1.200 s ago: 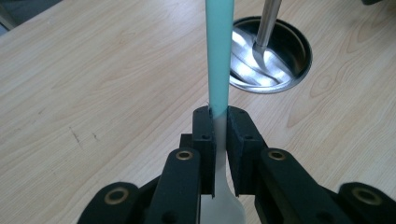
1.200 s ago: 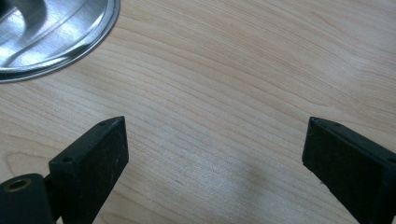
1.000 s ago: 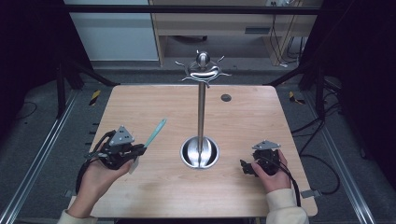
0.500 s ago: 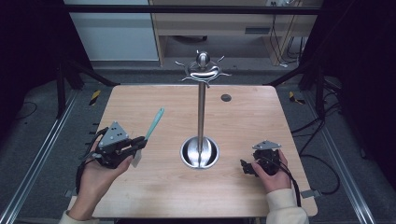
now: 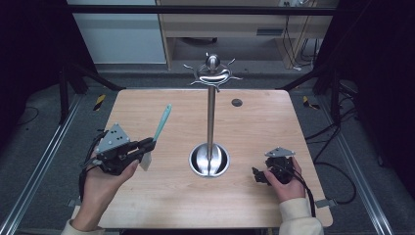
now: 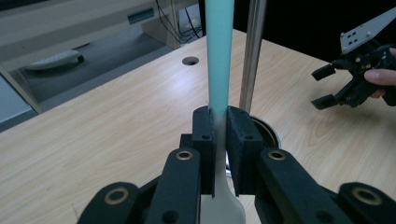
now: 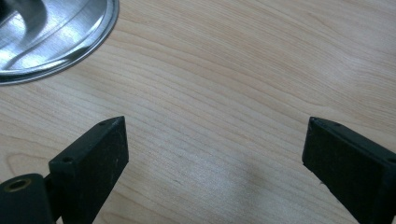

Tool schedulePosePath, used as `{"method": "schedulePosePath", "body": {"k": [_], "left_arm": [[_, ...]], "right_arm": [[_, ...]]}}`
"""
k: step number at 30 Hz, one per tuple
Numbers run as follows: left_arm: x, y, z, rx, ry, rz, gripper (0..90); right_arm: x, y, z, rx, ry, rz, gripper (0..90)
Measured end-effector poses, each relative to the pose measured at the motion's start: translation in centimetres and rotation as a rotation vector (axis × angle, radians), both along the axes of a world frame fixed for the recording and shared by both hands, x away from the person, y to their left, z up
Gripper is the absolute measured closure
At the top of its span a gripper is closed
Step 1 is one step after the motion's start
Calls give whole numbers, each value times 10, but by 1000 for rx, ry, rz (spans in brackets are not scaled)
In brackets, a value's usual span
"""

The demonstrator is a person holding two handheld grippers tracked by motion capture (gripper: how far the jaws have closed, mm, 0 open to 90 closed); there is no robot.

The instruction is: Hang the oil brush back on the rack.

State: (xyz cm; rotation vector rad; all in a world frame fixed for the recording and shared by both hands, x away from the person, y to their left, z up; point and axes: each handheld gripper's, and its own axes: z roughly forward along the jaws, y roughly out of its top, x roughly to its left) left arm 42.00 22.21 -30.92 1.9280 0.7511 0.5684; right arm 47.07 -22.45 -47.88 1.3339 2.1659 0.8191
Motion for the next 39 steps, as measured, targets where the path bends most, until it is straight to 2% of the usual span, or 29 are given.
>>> {"method": "schedulePosePath", "body": {"k": [8,13,17,22,39], "left_arm": [[0,-7,16,-42,-40,-12,821],[0,-13,29,-55,-81,-23,821],[0,-18,36,-69,-72,-31,821],[0,-25,42,-61,-92,-33,821],[3,-33,50,-54,-104,-45,821]], "right_arm": [[0,-1,0,-4,-1,3,77],[0,-1,0,-2,0,1,77],[0,-1,0,-1,0,1,77],[0,-1,0,1,1,-2,77],[0,-1,0,-1,-1,-1,77]]}}
